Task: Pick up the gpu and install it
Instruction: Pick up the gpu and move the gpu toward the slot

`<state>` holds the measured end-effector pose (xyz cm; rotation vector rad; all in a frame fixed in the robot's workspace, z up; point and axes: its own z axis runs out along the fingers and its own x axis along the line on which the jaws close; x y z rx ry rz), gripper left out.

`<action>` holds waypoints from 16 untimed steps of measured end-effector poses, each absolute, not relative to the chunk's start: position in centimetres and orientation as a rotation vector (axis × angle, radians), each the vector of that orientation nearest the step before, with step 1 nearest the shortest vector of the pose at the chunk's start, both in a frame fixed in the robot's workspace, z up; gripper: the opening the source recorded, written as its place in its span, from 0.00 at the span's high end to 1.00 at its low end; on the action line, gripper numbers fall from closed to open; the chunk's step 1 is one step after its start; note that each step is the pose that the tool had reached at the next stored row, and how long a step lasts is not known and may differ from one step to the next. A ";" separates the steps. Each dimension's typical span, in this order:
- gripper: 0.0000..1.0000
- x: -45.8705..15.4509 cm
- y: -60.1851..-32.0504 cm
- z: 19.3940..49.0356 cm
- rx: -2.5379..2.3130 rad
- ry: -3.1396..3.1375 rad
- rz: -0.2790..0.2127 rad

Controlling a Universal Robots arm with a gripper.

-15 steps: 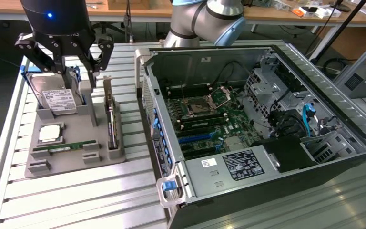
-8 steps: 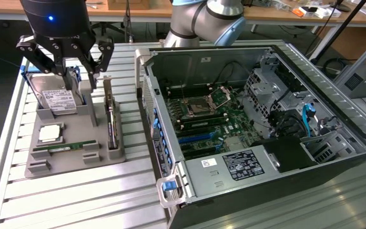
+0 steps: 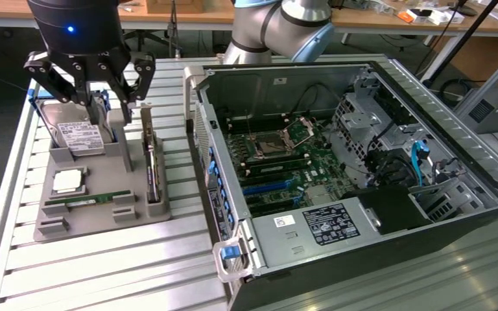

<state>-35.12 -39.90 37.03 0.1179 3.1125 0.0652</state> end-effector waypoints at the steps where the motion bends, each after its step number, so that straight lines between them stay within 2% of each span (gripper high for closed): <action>1: 0.52 -35.1 -39.9 37.0 0.118 3.113 0.065; 16: 0.52 -35.1 -39.9 36.2 0.118 3.113 0.065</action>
